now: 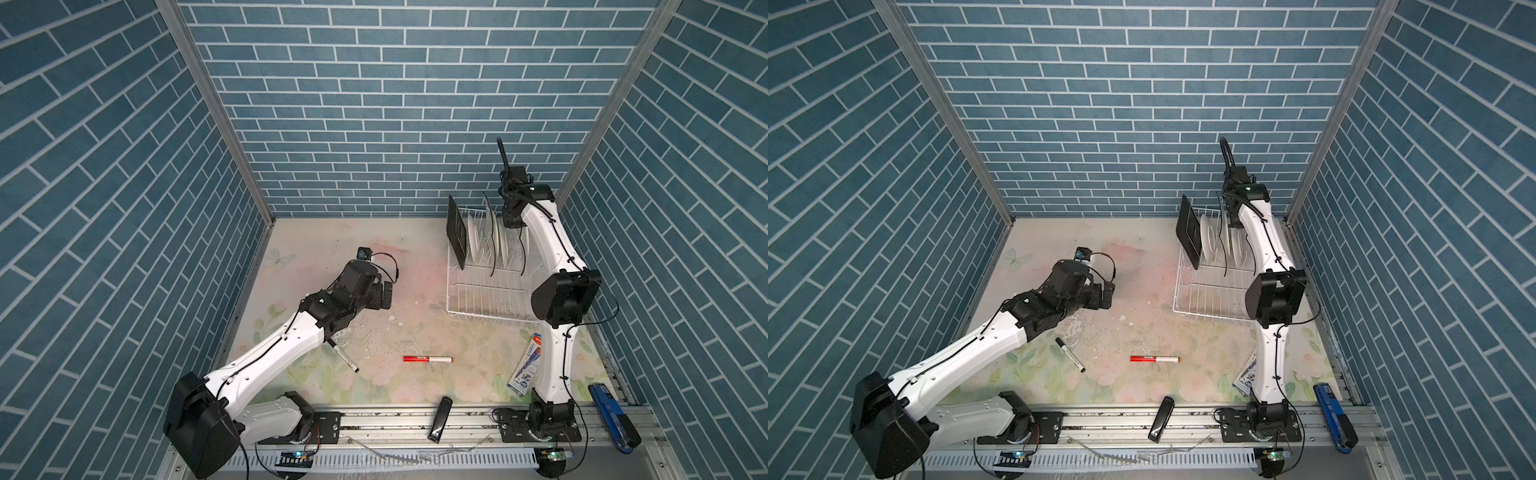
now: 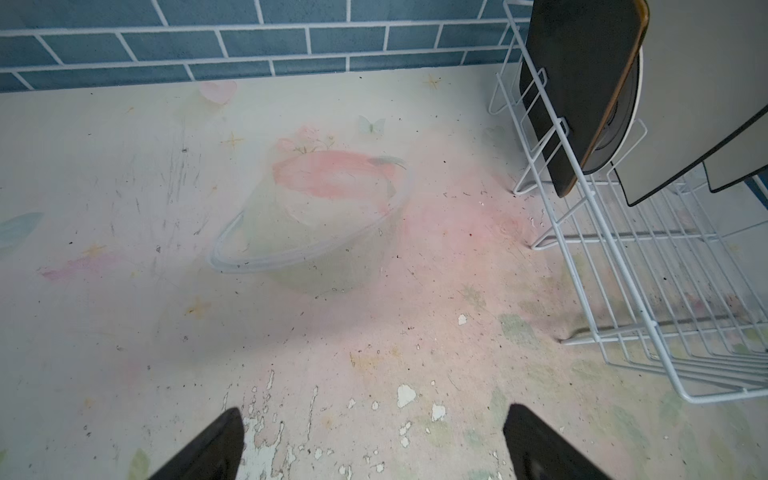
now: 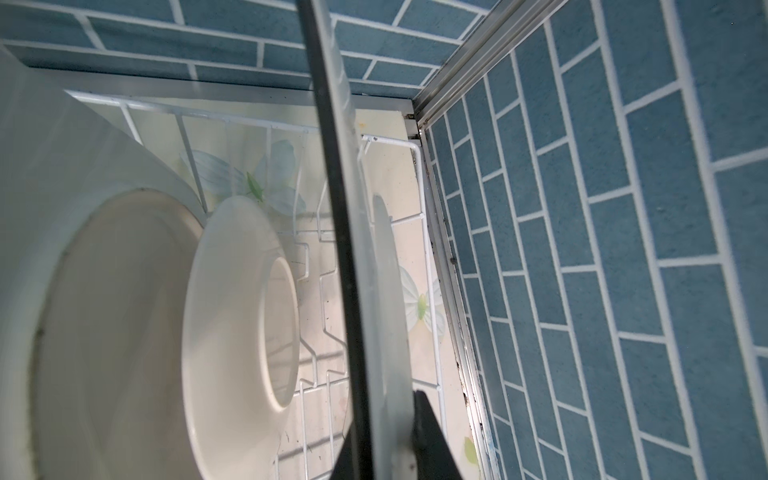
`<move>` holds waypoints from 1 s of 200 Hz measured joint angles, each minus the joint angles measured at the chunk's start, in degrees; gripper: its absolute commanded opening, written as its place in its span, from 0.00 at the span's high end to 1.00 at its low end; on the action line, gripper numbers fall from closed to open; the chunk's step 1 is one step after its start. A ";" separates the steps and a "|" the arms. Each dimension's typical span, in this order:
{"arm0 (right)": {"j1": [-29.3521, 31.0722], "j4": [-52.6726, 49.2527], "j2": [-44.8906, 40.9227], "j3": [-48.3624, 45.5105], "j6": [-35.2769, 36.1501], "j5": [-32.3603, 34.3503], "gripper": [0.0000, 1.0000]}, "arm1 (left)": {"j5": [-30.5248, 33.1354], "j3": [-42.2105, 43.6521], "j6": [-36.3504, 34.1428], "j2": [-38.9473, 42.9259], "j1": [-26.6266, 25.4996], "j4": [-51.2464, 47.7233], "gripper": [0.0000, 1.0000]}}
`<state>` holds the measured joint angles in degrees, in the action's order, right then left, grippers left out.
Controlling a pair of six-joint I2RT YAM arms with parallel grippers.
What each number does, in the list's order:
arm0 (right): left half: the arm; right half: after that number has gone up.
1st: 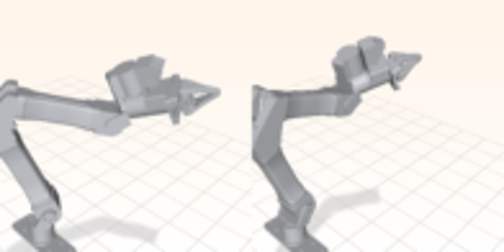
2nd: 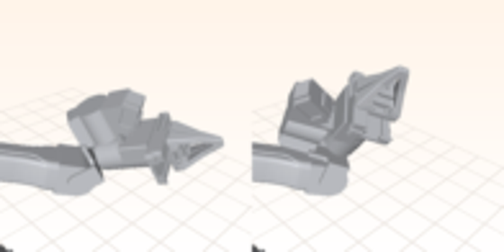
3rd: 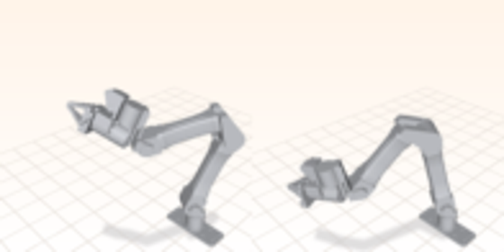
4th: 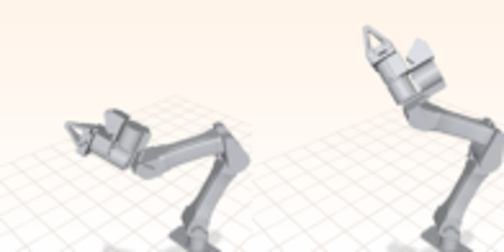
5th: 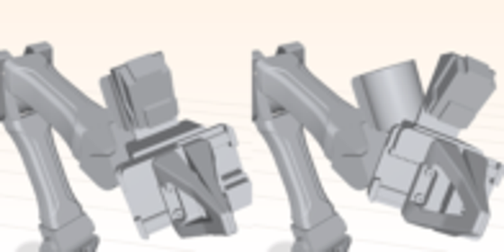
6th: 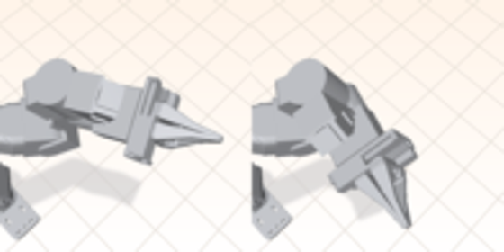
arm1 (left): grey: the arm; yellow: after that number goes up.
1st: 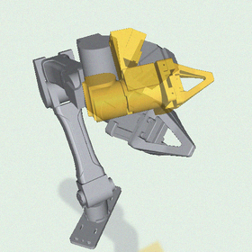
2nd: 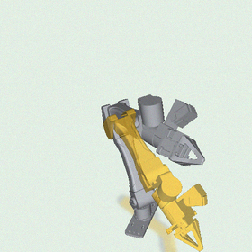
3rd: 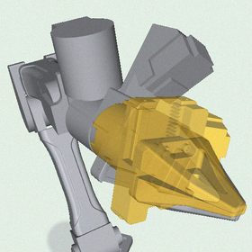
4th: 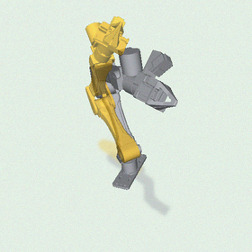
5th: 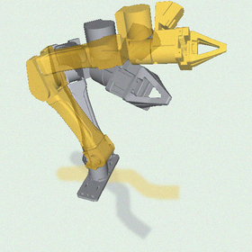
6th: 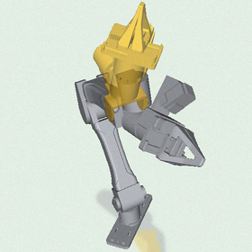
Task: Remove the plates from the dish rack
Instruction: 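Lower the right gripper onto the rim of the farthest white square plate and close, then lift the white square plate up out of the rack with the right gripper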
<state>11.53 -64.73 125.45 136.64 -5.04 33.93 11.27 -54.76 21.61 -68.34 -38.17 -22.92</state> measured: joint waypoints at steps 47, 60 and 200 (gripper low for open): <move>0.00 -0.02 -1.75 -0.02 0.46 0.02 1.00 | 0.02 0.09 0.04 0.11 0.00 -0.09 0.00; 0.00 -0.02 -2.58 -0.11 0.55 -0.04 1.00 | 0.04 0.09 0.02 0.11 0.00 -0.09 0.00; 0.96 2.32 -21.79 -10.32 2.14 -1.20 1.00 | 1.11 2.16 -1.46 3.74 0.00 0.74 0.00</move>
<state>12.49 -62.41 103.66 126.32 -2.90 32.73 12.38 -52.60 20.14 -64.60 -38.17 -22.17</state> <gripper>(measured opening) 0.150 0.996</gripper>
